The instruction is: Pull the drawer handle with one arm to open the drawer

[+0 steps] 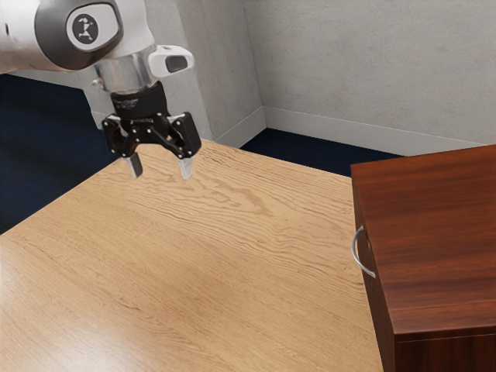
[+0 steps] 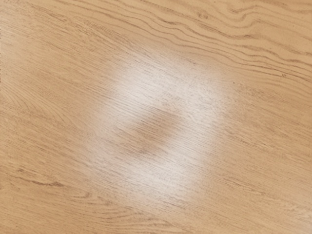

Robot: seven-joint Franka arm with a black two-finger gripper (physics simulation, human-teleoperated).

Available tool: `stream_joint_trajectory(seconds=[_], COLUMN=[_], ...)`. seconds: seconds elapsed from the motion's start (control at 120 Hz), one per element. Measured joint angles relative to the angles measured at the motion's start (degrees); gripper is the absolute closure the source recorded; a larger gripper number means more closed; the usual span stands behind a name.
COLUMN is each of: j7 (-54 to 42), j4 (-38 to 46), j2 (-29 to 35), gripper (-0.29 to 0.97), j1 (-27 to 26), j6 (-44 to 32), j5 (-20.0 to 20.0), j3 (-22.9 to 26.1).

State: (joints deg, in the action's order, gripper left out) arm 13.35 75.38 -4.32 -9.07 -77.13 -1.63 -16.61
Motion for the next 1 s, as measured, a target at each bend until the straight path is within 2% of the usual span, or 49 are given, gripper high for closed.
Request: stream_joint_trajectory(seconds=[0.225, 0.367, 0.475, 0.675, 0.792, 1.0], j7=[2.07, 3.30, 5.70, 10.02, 12.42, 16.45], j4=[-0.50, -2.43, -2.32, -1.88, 5.45, 9.04], j2=[0.30, 8.73, 10.32, 10.80, 12.28, 13.22], gripper=[0.00, 0.00, 0.00, 0.00, 0.00, 0.00], j1=[0.02, -1.83, 0.28, 0.22, 0.11, 0.22], j6=[-2.05, -2.00, -1.66, 0.21, -2.82, -8.85], j5=[-0.55, -1.02, -1.33, -6.50, -11.13, -13.31], j3=[-0.33, -0.90, -0.64, -1.13, -1.15, -1.16])
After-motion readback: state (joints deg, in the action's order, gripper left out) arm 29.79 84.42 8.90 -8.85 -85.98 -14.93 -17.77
